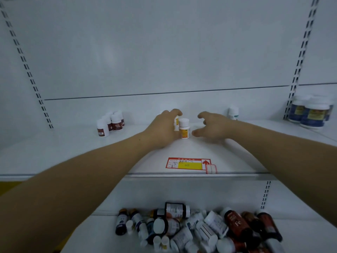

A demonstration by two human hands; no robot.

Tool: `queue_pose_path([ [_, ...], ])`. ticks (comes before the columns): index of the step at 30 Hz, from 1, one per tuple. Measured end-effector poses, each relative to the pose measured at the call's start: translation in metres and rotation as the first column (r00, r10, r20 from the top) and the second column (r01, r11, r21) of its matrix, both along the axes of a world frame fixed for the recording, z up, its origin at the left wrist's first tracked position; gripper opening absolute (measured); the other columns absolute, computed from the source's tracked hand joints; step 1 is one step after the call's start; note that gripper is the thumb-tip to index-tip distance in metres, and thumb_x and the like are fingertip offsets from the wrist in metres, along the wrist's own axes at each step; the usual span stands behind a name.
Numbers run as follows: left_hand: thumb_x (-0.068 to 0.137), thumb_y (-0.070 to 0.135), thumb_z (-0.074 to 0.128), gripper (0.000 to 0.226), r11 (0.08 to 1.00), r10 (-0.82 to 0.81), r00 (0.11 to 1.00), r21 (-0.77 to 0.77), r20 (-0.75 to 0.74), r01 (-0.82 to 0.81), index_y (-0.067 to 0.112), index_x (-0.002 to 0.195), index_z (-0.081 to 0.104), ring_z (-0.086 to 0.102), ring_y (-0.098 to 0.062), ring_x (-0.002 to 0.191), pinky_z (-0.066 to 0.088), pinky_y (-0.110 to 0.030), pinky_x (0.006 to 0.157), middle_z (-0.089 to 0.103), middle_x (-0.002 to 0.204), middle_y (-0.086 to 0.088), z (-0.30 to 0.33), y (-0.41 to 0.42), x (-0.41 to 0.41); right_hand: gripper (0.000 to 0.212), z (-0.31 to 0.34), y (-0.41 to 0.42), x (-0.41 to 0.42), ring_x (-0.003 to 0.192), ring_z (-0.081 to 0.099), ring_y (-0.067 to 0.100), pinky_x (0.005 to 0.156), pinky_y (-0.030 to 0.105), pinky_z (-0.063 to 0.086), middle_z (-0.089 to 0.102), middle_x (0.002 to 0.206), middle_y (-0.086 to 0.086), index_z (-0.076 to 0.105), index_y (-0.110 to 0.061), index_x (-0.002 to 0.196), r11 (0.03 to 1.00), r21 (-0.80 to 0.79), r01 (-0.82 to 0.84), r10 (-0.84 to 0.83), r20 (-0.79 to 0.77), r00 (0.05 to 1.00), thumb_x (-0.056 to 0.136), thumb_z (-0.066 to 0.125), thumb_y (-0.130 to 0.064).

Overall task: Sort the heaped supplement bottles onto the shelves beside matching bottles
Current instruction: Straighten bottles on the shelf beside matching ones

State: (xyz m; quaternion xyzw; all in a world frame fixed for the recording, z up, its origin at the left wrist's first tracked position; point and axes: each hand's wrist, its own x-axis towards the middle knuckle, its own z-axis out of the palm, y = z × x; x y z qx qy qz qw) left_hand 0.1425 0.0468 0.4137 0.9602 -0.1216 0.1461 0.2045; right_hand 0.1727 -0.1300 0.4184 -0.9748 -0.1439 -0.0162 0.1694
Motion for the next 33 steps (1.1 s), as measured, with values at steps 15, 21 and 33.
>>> queue_pose_path([
  [15,0.091,0.067,0.019,0.071,0.919,0.201,0.903,0.392,-0.379,-0.040,0.031,0.151,0.005,-0.001,-0.020,0.147,0.002,-0.051,0.117,-0.002,0.160,0.004,-0.018,0.030,-0.024,0.050,-0.002,0.039,0.063,0.108,0.054,0.029,0.082,0.031,0.041,0.057,0.122,0.015,0.042,-0.009,0.131,0.998,0.021,-0.056,0.051,0.182,0.982,0.089,0.061,-0.028],
  [21,0.090,0.067,0.024,0.072,0.939,0.195,0.906,0.339,-0.377,-0.061,0.032,0.151,0.007,0.000,-0.018,0.147,0.002,-0.048,0.118,0.000,0.160,0.005,-0.018,0.030,-0.025,0.037,-0.011,0.046,0.084,0.090,0.053,0.029,0.070,0.032,0.037,0.059,0.108,0.016,0.040,-0.008,0.119,0.997,0.069,-0.028,0.012,0.220,0.975,0.091,0.056,-0.027],
  [33,0.089,0.061,0.045,0.068,0.997,0.078,0.923,0.017,-0.377,-0.077,0.028,0.147,0.031,0.023,-0.017,0.142,0.016,-0.031,0.112,0.022,0.157,0.004,-0.001,0.040,-0.045,0.063,0.018,0.053,0.007,0.122,0.047,0.029,0.091,0.033,0.038,0.048,0.136,0.014,0.038,-0.010,0.140,0.994,-0.109,-0.007,0.030,0.210,0.977,0.092,0.052,-0.049],
])
